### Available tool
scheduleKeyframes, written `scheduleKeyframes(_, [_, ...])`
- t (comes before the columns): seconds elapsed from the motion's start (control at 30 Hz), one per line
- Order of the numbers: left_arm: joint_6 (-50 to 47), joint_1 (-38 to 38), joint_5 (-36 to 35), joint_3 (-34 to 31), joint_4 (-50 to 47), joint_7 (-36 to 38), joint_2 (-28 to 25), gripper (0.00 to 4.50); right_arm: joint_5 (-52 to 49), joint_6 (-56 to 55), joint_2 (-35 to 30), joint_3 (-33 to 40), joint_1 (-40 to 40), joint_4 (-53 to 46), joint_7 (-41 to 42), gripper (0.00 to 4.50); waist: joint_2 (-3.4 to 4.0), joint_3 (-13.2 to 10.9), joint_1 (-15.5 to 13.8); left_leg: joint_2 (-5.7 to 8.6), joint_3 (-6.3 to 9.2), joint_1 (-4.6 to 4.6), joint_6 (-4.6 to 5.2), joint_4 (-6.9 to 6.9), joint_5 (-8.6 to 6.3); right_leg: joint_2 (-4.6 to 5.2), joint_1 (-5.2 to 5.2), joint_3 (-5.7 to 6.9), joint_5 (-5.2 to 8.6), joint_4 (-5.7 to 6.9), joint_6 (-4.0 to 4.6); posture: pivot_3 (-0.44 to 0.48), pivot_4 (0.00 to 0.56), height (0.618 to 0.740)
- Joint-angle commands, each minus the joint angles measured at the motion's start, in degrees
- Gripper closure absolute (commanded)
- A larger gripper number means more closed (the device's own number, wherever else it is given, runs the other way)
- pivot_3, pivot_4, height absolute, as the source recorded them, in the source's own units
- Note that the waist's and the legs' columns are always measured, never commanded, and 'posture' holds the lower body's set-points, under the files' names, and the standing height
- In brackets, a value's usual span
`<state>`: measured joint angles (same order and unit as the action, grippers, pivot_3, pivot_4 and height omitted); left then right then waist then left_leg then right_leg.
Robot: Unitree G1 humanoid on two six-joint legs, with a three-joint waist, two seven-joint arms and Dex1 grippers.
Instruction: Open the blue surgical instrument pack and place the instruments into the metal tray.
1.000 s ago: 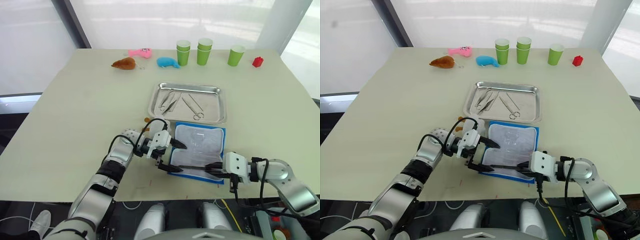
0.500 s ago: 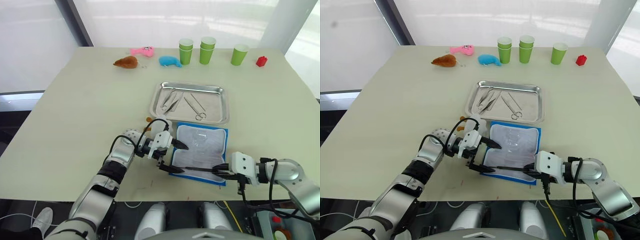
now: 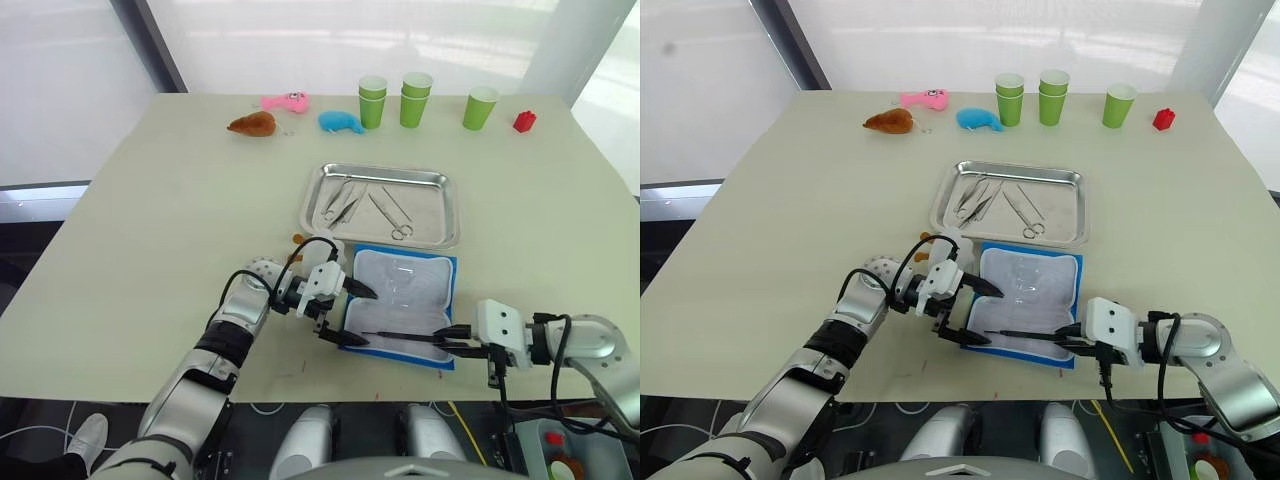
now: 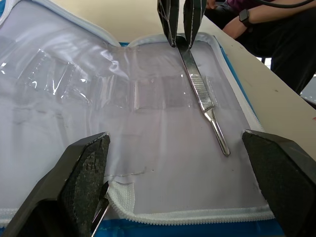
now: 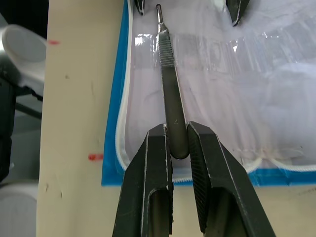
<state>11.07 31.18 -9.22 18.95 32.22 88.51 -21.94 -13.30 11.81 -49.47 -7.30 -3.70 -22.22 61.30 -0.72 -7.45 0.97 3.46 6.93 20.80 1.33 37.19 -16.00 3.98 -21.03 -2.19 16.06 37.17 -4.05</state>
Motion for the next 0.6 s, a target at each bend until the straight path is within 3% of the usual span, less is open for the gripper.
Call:
scheduleKeyframes(0.03, [-1.74, -3.11, 4.22, 4.37, 4.18, 2.09, -0.75, 0.00, -0.36, -2.01, -1.50, 2.48, 0.80, -1.46, 1.03, 4.49, 0.01, -0.01, 0.00, 0.00, 0.00, 0.00, 0.00, 0.00, 0.00, 0.00, 0.01, 0.00, 0.00, 0.00, 0.00, 0.000, 0.150, 0.740])
scheduleKeyframes(0.6, [-1.51, -3.36, 4.28, 4.52, 4.36, 2.15, -0.52, 0.00, -1.88, -4.23, -6.75, 8.80, -2.66, -0.07, 4.70, 4.49, 0.01, -0.03, -0.19, 0.00, 0.01, 0.05, 0.00, 0.00, 0.00, 0.02, 0.02, 0.02, 0.00, -0.04, 0.00, 0.000, 0.150, 0.740])
